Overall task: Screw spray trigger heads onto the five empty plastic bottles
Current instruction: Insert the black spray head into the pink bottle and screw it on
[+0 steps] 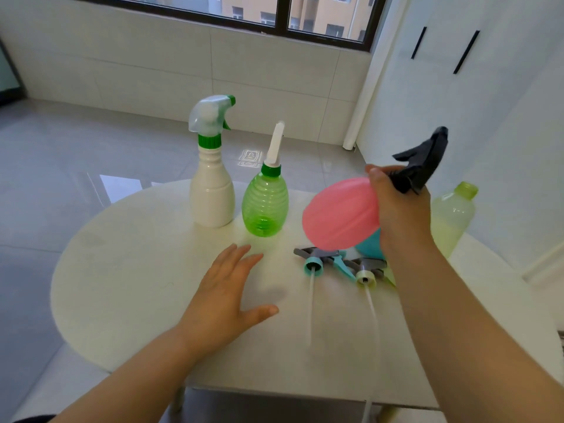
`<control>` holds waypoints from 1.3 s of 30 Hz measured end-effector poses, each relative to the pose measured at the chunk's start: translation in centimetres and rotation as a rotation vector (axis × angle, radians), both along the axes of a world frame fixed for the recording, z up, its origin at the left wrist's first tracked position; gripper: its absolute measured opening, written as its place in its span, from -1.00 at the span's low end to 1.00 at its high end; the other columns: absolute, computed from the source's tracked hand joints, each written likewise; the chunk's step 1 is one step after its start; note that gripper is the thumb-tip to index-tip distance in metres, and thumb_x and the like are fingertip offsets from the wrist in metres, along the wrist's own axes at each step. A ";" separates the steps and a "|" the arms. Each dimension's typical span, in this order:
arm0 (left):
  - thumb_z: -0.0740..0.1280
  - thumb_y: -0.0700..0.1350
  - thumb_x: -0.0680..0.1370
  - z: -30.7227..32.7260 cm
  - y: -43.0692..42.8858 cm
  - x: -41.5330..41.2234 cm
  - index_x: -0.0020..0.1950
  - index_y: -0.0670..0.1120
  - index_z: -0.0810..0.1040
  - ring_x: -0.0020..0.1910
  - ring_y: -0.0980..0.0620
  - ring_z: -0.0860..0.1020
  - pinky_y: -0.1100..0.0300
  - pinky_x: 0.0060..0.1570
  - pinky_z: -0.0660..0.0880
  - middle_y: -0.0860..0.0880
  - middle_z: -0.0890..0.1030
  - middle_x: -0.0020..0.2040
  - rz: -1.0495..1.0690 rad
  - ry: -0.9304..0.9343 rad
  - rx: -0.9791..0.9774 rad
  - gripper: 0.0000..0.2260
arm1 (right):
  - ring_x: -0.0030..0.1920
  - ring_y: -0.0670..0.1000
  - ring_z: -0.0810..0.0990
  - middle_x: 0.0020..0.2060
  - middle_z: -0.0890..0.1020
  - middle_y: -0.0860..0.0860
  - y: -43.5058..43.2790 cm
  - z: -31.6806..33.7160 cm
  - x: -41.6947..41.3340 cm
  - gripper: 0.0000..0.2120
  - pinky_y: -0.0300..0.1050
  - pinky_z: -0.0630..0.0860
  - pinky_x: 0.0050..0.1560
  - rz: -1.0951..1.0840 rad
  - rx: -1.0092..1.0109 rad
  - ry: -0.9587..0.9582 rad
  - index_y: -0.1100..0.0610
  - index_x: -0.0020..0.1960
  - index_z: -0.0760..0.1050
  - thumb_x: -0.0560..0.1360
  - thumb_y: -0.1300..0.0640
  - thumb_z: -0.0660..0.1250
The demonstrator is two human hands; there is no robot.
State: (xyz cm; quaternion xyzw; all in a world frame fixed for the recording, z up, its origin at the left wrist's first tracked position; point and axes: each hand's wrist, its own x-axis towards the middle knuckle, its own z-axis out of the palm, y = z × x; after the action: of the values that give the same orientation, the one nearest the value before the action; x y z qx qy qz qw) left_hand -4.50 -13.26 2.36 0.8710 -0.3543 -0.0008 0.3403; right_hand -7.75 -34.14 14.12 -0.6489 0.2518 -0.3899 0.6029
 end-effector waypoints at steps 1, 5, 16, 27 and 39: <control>0.30 0.22 0.38 -0.4 0.1 0.3 0.40 0.07 0.13 0.47 0.12 -0.08 0.28 0.39 -0.12 0.07 0.06 0.49 0.018 -0.033 0.094 -0.33 | -0.27 -0.21 0.45 -0.27 0.52 -0.12 -0.4 0.2 0.6 -0.94 -0.30 0.35 -0.27 0.004 -0.052 0.018 0.04 -0.21 0.45 0.41 0.13 0.33; 0.15 0.24 0.47 -1.4 0.2 1.1 0.44 0.05 0.06 0.49 0.11 -0.09 0.22 0.42 -0.16 0.05 0.00 0.52 0.040 -0.038 0.324 -0.39 | -0.31 -0.20 0.41 -0.33 0.44 -0.13 -0.8 0.2 3.4 -0.93 -0.41 0.37 -0.35 0.060 -0.229 0.112 0.09 -0.14 0.39 0.45 0.15 0.29; 0.06 0.28 0.48 -2.1 0.1 1.9 0.43 0.09 0.06 0.49 0.13 -0.11 0.16 0.43 -0.23 0.06 0.01 0.52 0.031 -0.055 0.348 -0.43 | -0.30 -0.15 0.37 -0.32 0.39 -0.10 -1.2 -2.4 8.8 -0.84 -0.28 0.29 -0.31 0.206 -0.344 0.330 0.13 -0.08 0.31 0.45 0.11 0.28; 0.06 0.28 0.48 -2.1 0.1 2.0 0.43 0.10 0.05 0.49 0.13 -0.11 0.15 0.43 -0.24 0.07 0.00 0.52 0.028 -0.059 0.352 -0.43 | -0.29 -0.19 0.37 -0.28 0.40 -0.12 -2.1 -3.3 8.8 -0.79 -0.28 0.26 -0.35 0.191 -0.316 0.376 0.12 0.01 0.34 0.45 0.06 0.28; 0.08 0.26 0.49 -1.6 0.1 1.7 0.43 0.07 0.08 0.49 0.11 -0.08 0.13 0.44 -0.21 0.04 0.03 0.52 0.020 -0.028 0.343 -0.44 | 0.04 -0.04 0.40 0.06 0.48 0.04 -0.1 -4.2 2.4 -0.69 -0.19 0.29 0.01 0.022 -0.469 0.375 0.17 0.13 0.37 0.45 0.07 0.29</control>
State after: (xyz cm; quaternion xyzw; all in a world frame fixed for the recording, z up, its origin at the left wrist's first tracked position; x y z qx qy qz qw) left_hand -2.80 -13.12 0.78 0.9198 -0.3449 -0.0454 0.1818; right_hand -5.35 -34.21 9.88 -0.8338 0.2547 -0.3043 0.3837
